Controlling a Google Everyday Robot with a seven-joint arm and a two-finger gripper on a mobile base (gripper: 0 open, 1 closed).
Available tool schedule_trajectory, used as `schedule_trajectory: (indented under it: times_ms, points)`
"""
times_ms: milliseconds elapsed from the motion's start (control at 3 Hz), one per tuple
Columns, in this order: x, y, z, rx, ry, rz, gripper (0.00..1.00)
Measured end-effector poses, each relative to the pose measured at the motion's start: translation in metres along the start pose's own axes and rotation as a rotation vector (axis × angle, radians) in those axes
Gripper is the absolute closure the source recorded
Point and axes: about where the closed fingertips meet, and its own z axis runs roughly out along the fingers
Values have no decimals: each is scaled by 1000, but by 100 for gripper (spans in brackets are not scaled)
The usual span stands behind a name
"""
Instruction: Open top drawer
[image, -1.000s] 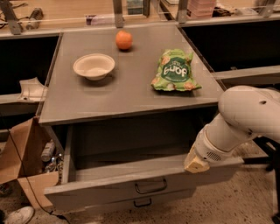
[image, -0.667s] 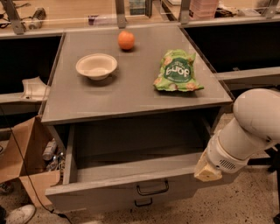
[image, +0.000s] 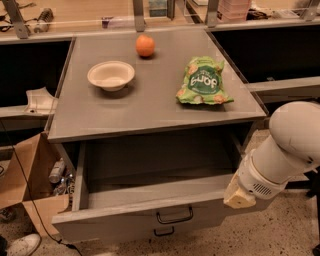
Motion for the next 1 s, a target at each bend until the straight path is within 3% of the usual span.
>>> schedule_trajectory:
  times_ms: [1000]
  points:
    - [0, 0, 0, 0, 0, 0, 12]
